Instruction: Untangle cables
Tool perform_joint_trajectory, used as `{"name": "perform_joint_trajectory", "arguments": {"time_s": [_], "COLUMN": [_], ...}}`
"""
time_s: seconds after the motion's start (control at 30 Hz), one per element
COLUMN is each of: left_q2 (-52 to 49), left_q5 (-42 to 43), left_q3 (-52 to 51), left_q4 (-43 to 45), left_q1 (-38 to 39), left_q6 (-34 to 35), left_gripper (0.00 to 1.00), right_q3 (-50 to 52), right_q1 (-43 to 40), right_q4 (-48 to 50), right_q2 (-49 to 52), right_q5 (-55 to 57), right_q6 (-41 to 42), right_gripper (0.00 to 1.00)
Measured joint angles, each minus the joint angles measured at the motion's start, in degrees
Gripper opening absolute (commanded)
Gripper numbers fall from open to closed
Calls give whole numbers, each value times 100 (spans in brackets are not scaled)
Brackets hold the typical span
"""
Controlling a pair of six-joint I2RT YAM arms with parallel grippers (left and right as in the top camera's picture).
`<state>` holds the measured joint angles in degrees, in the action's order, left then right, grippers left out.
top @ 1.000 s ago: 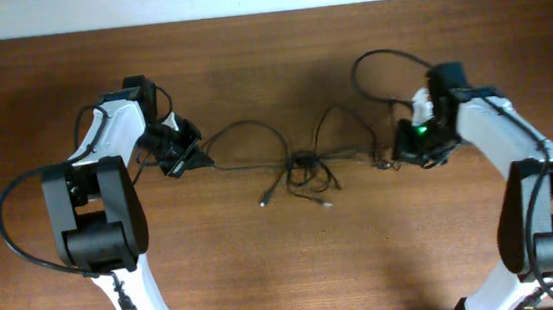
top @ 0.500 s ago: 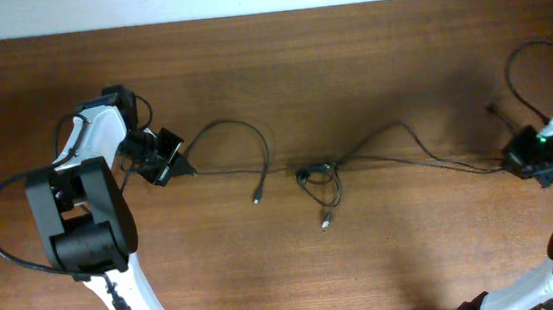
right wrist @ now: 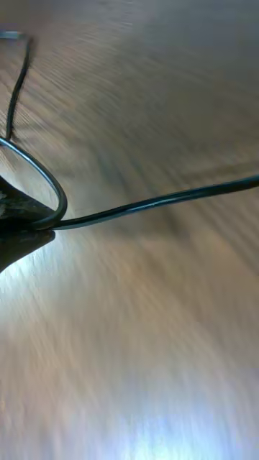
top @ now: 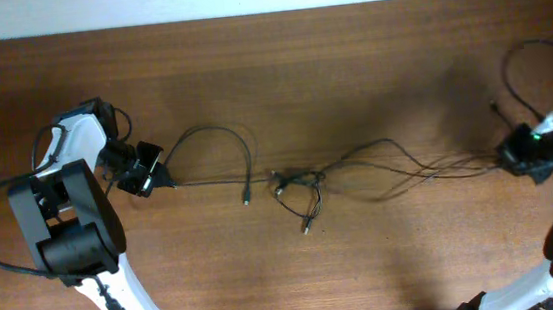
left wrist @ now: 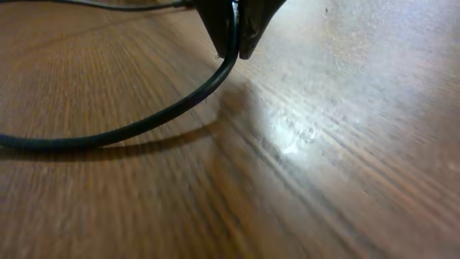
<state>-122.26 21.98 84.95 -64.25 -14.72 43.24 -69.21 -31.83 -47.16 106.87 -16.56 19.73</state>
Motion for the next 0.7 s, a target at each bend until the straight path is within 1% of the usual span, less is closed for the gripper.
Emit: {"name": "perform_joint_trajectory", "arguments": {"time_s": [0.03,0.07,0.1,0.13,0.17,0.2,0.23,0.27,0.3,0.33,0.4,0.43,0.5,0.57,0.63,0.67,0.7], "left_q2": [2,0,2,0,0,0,2,0,2,31,72,72,87,162,286,330,350], "left_q5": [-26,-50,-83,-107,-127,-140,-146,-146,-122,-118,-79,7,243,612,946,1095,1204], "left_q3": [0,0,0,0,0,0,-2,-2,0,2,7,35,149,262,291,297,304], "left_q4": [39,63,111,203,299,382,509,597,651,654,636,597,553,599,623,647,664], "left_q1": [26,61,103,170,254,321,428,514,577,608,619,616,614,614,614,614,614], "left_q6": [13,13,13,22,-31,-48,-98,-199,-328,-437,-796,-999,-1484,-2022,-2476,-2680,-2815], "left_gripper": [0,3,7,17,23,34,52,60,65,69,71,73,75,82,93,94,95], "right_q3": [0,0,0,0,0,0,0,0,0,0,-26,-109,-417,-970,-1394,-1574,-1648], "right_q1": [243,468,621,837,1021,1222,1414,1593,1759,1884,2100,2155,2201,2218,2236,2249,2260], "right_q4": [7,9,7,7,7,15,33,55,74,83,-50,-321,-918,-1644,-2048,-2181,-2203], "right_q2": [0,0,0,0,0,0,0,0,0,0,0,2,2,-4,-22,-31,-37], "right_q5": [-7,-24,-26,-26,-39,-42,-48,-48,-50,-52,-68,-72,-70,-72,-63,-68,-70], "right_q6": [0,0,0,-2,-17,-24,-9,-15,7,0,-13,-2,-52,-179,-341,-446,-498], "right_gripper": [4,5,9,22,31,48,54,58,69,74,78,79,80,87,92,92,96]}}
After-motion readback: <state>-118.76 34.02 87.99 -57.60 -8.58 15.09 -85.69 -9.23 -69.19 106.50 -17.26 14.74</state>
